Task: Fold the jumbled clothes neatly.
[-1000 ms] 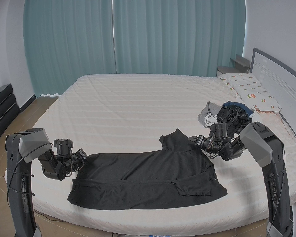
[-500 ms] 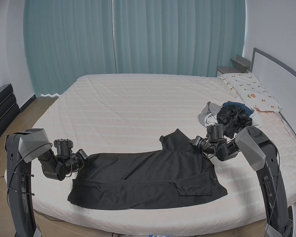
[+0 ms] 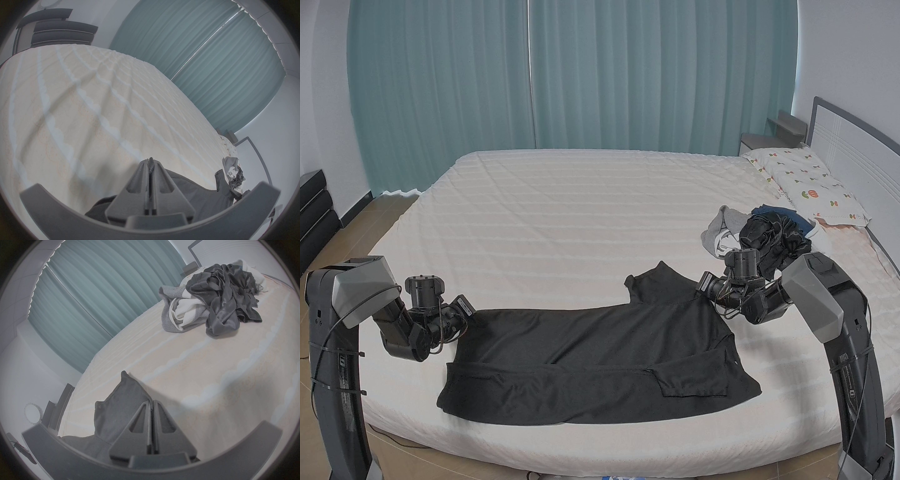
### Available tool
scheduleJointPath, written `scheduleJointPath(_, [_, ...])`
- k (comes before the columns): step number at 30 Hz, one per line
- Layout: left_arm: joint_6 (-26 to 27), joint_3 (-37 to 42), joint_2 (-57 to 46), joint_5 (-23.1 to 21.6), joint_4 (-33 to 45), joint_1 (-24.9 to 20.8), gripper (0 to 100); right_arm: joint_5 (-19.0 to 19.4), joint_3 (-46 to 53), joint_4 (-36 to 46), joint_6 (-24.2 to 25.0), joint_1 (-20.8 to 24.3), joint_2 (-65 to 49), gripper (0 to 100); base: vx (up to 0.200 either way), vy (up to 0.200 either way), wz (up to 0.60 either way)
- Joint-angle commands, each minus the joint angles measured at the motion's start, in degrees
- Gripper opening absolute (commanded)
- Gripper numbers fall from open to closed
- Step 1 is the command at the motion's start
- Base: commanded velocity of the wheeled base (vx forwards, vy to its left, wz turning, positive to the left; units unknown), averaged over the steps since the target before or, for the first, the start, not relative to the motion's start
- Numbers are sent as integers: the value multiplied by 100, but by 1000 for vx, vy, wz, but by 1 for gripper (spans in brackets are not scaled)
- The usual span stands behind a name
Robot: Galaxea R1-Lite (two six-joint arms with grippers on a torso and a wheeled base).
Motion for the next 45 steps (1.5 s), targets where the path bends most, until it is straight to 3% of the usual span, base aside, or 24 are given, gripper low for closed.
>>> scheduleJointPath(1, [-11,-26,-126,8,-11,12,0,1,14,-84,0,-5,-96,0,0,0,0])
scheduleJointPath(7, [-354,-202,-126,17,-2,135,0,-25,23,-410,0,39,-52,0,0,0,0])
scheduleJointPath(18, [-363,-228,-100,17,-20,285,0,-289,-4,-550,0,48,-8,0,0,0,0])
scheduleJointPath(25, [-345,-211,-100,-1,-29,346,0,-210,357,-673,-52,57,-140,0,0,0,0])
scheduleJointPath(35, [-266,185,-329,-722,-161,461,0,327,1130,-770,-52,-172,-746,0,0,0,0])
scheduleJointPath(41, [-99,536,-337,-977,-767,540,0,872,1886,-1253,-202,-207,-992,0,0,0,0])
scheduleJointPath(45, [50,721,-364,-1346,-872,654,0,959,2088,-1376,-298,-259,-1054,0,0,0,0])
